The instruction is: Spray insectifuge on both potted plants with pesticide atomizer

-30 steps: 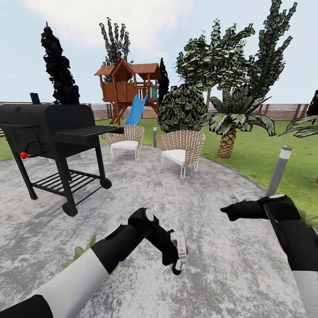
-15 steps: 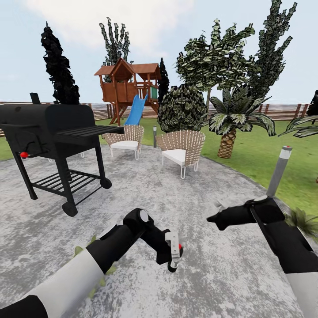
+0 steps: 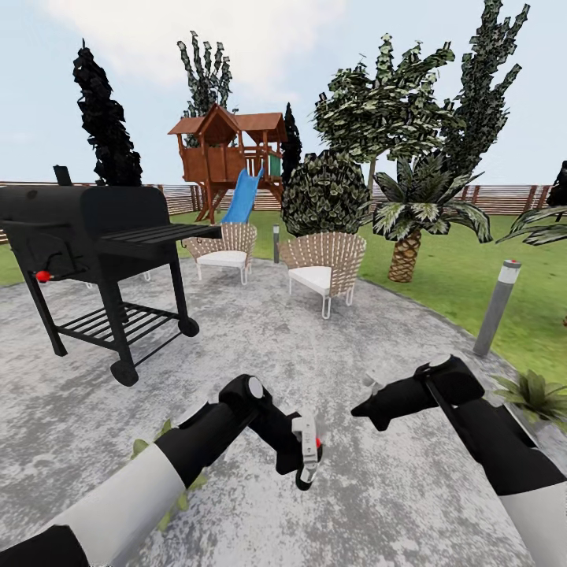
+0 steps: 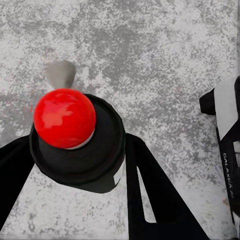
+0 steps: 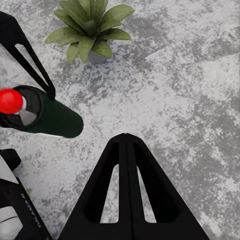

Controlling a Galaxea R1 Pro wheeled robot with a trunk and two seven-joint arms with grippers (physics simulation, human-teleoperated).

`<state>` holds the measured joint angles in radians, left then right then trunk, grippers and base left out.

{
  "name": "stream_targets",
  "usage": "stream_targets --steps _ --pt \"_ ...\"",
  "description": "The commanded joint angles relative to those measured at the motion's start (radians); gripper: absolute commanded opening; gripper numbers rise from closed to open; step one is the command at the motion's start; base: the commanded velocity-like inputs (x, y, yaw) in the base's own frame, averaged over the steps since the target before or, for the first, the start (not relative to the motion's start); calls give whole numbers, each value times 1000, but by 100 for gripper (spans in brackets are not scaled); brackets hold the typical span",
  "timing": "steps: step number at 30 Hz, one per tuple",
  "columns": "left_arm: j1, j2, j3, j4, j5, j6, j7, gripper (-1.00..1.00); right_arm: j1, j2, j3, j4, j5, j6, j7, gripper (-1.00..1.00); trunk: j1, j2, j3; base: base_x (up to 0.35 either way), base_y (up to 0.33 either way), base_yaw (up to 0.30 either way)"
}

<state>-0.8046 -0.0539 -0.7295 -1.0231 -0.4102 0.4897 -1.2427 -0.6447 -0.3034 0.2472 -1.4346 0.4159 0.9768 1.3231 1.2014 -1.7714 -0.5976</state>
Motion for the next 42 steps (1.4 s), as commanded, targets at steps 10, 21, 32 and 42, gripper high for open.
stream_targets --steps 10,21,32,42 --pt "-1 -20 1 37 -7 18 -3 -100 -1 2 6 -1 10 6 10 -100 0 -1 -1 0 0 0" --pt "-1 -70 3 105 -9 18 1 -100 -1 4 6 -1 9 6 10 -100 0 -1 -1 0 0 0" --pt "-3 -72 4 104 -9 17 0 -100 -1 19 7 -1 5 6 10 -100 0 -1 -1 0 0 0" --pt "-8 -72 5 104 -9 17 1 -100 -1 20 9 -1 4 6 10 -100 0 -1 -1 0 0 0"
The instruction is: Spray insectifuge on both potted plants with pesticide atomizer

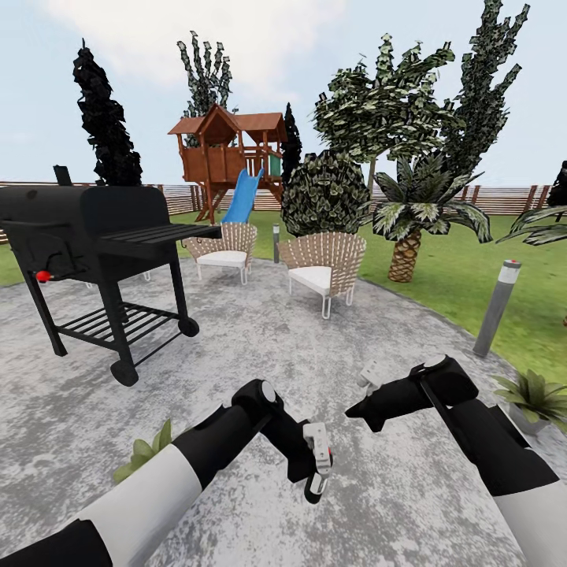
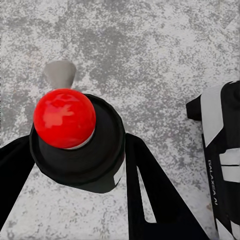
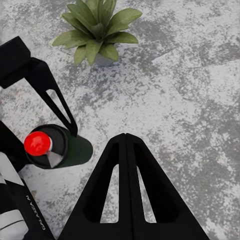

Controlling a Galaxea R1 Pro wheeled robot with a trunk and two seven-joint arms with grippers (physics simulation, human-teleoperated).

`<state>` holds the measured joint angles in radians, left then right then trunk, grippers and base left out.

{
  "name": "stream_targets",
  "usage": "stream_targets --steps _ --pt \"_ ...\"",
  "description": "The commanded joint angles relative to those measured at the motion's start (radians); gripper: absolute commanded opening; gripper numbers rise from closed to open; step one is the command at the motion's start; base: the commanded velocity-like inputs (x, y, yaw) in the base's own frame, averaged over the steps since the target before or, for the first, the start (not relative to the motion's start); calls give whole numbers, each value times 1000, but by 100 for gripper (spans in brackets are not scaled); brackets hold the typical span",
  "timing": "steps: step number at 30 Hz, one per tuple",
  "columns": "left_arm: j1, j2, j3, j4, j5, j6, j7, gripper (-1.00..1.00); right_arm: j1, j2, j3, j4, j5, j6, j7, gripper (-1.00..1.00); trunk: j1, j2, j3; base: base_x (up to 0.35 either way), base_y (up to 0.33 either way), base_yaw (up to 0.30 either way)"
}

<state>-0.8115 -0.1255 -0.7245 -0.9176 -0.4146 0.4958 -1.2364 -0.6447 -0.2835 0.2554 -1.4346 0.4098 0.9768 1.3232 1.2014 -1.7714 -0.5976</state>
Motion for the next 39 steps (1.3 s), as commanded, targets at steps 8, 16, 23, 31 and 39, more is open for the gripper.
stream_targets --steps 8,16,23,31,39 --pt "-3 0 0 -1 -4 10 -5 -100 -1 4 1 -5 9 6 10 -100 0 -1 -1 0 0 0" --pt "-3 0 25 -1 -4 10 -7 -100 -1 4 2 -6 9 6 11 -100 0 -1 -1 0 0 0" --pt "-3 1 35 -1 -4 9 -9 -100 -1 13 2 -6 10 6 11 -100 0 -1 -1 0 0 0" --pt "-4 1 43 -4 -4 12 -11 -100 -1 52 2 -5 9 6 11 -100 0 -1 -1 0 0 0" --pt "-6 0 46 -7 -3 13 -11 -100 -1 78 2 -5 9 6 11 -100 0 -1 -1 0 0 0"
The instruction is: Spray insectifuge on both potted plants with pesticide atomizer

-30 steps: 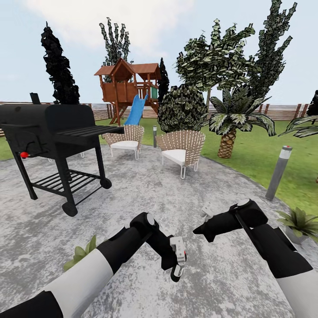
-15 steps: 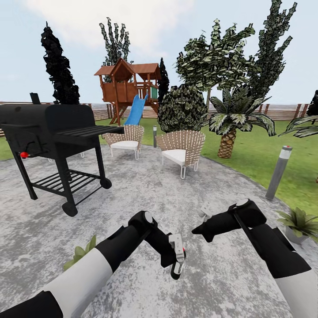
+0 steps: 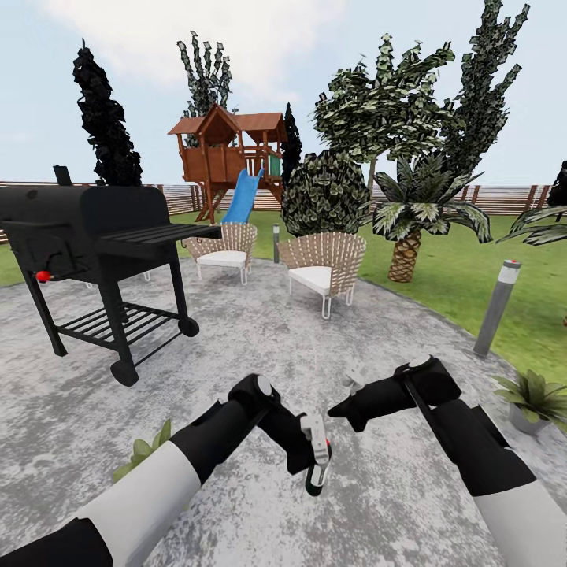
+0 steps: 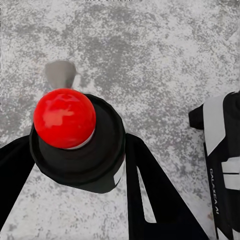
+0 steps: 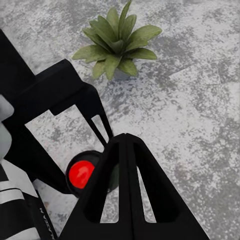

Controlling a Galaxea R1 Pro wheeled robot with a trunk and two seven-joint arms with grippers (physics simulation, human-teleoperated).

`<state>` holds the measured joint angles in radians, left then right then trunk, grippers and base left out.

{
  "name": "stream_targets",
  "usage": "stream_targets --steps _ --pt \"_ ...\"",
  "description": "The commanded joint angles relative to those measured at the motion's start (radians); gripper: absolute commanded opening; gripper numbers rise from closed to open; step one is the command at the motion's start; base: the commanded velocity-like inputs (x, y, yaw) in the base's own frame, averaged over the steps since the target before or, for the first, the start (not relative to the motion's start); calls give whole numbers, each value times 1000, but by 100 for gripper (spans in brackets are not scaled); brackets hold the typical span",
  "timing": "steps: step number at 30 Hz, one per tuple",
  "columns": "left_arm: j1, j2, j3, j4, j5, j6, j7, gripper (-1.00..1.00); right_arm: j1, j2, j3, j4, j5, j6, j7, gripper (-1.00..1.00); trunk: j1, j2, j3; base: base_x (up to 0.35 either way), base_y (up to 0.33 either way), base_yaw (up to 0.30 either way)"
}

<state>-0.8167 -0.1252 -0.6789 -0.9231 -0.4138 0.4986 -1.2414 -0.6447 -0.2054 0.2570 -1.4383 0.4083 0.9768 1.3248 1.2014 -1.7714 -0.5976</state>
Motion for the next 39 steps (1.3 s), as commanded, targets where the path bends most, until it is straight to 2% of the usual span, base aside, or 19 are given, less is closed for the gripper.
stream_targets --steps 1,6,8,10,13,39 --pt "-1 0 3 -2 -5 11 -5 -100 -1 0 1 -1 11 6 10 -100 0 -1 -1 0 0 0" --pt "-12 1 18 -2 -5 12 -6 -100 -1 1 1 -2 11 6 10 -100 0 -1 -1 0 0 0" --pt "-14 2 43 -2 -5 11 -6 -100 -1 0 1 -2 11 6 10 -100 0 -1 -1 0 0 0" --pt "-17 2 85 -2 -5 11 -7 -100 -1 1 1 -1 11 6 10 -100 0 -1 -1 0 0 0" --pt "-34 2 102 -2 -5 12 -7 -100 -1 1 1 -2 11 6 10 -100 0 -1 -1 0 0 0" --pt "-42 2 107 1 -7 12 -7 -100 -1 1 2 -2 11 6 10 -100 0 -1 -1 0 0 0"
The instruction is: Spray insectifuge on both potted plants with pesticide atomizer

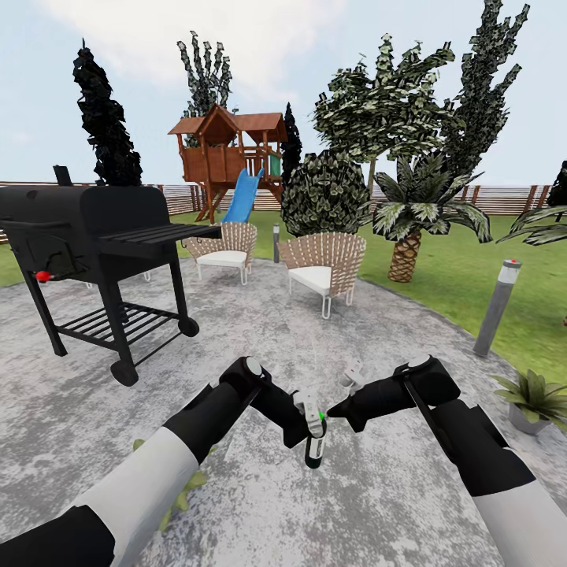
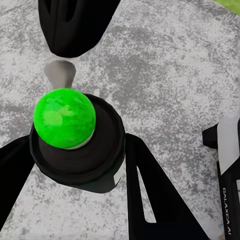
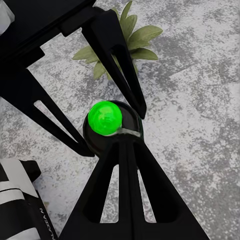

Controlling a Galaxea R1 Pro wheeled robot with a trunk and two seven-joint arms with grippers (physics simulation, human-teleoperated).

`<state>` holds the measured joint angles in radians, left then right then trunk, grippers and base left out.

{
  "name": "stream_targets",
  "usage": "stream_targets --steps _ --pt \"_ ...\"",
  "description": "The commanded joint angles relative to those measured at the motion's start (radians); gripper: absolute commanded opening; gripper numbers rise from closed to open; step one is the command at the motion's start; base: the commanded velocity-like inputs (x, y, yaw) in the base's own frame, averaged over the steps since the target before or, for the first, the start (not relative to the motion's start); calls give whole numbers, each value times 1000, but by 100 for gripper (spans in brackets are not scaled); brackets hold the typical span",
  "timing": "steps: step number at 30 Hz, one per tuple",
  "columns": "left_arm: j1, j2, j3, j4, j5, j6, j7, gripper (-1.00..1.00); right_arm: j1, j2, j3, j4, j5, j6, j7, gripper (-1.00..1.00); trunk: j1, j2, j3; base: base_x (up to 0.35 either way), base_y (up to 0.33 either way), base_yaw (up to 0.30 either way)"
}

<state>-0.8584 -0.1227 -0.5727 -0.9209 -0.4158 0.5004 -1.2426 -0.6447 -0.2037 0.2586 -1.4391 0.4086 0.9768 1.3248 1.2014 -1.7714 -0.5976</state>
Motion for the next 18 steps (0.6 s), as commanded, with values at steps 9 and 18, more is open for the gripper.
stream_targets --steps 9,18 --pt "-1 5 0 2 -7 10 -5 -100 -1 0 1 -1 11 7 10 -100 0 -1 -1 0 0 0" --pt "-1 74 0 5 -9 10 -5 -100 -1 0 1 -1 11 7 10 -100 0 -1 -1 0 0 0"
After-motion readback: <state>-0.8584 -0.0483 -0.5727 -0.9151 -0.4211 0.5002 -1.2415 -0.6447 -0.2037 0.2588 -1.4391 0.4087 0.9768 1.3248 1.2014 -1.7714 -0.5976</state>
